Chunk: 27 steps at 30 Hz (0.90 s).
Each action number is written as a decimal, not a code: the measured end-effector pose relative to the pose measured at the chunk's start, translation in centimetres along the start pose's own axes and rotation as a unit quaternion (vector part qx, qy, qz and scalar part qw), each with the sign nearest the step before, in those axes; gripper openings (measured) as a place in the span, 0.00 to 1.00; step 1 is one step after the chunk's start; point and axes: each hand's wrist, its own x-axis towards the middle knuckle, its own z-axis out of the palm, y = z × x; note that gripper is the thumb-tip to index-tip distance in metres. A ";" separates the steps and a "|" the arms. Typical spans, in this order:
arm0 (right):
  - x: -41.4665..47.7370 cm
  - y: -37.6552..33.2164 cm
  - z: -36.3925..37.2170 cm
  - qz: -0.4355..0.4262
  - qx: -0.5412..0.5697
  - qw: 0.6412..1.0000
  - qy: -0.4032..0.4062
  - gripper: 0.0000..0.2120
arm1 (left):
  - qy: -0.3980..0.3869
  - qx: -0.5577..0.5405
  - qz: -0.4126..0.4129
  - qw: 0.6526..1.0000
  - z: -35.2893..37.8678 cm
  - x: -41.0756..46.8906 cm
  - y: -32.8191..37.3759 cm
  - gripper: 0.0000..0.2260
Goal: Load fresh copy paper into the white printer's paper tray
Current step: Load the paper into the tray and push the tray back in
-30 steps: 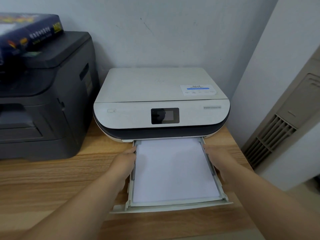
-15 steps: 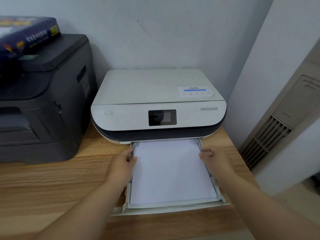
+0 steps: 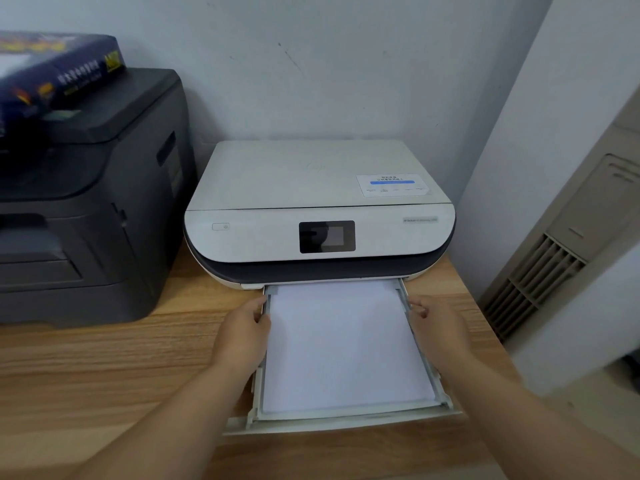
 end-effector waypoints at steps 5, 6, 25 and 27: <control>-0.8 0.0 0.1 -0.001 -0.037 0.999 -0.003 0.18 | -0.005 -0.015 -0.015 1.000 0.2 -0.2 0.0 0.18; -0.8 -0.1 0.1 0.012 -0.017 1.000 -0.006 0.17 | -0.006 -0.030 -0.024 0.999 0.3 -0.3 0.1 0.18; 0.0 -0.4 -0.3 0.127 0.160 0.978 -0.036 0.13 | -0.011 -0.112 -0.078 0.991 0.1 -0.3 1.1 0.17; -0.4 -0.8 -0.5 0.137 0.168 0.975 -0.040 0.12 | -0.007 -0.116 -0.075 0.990 0.1 -0.4 1.1 0.17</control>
